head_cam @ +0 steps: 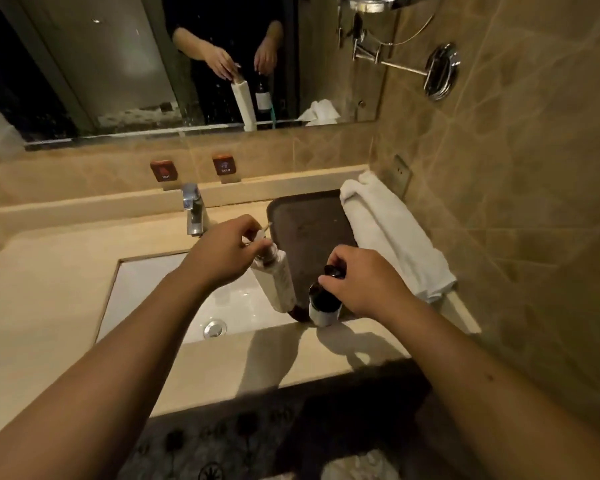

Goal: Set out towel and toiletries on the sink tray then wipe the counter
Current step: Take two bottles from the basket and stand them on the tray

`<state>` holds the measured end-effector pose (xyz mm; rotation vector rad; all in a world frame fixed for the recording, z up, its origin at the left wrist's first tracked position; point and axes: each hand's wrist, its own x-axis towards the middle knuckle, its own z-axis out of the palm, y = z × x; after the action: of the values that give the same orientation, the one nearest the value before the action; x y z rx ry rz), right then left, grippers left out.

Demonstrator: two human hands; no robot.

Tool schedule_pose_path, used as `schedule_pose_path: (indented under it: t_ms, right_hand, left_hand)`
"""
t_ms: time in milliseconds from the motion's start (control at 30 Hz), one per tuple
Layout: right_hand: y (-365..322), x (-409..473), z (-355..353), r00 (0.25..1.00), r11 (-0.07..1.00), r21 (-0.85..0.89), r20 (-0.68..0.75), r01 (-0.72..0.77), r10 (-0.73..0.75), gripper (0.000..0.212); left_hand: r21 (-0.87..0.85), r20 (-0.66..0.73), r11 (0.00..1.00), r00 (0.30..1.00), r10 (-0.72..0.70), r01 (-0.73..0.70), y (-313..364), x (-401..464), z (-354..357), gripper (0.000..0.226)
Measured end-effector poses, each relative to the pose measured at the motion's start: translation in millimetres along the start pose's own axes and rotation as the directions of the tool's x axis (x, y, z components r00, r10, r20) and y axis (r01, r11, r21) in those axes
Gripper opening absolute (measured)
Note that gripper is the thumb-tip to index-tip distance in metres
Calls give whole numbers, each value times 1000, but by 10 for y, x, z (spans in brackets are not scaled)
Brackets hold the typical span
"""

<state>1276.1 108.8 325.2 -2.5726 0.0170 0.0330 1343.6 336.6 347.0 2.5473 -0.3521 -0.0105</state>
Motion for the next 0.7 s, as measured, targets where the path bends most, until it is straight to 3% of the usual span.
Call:
schedule_pose_path:
  t_ms: [233, 433, 700]
  right_hand:
    - [67, 925, 22, 997, 997, 5, 3, -71, 71, 17]
    - [65, 1577, 137, 982, 982, -2, 8, -190, 190, 22]
    - [165, 2421, 310, 973, 976, 43, -78, -215, 218, 25]
  left_hand:
    - [11, -46, 999, 998, 41, -41, -72, 1222, 132, 30]
    - [-8, 40, 996, 996, 85, -85, -212, 2170, 238, 34]
    - [26, 80, 993, 990, 116, -119, -380, 3084, 425, 38]
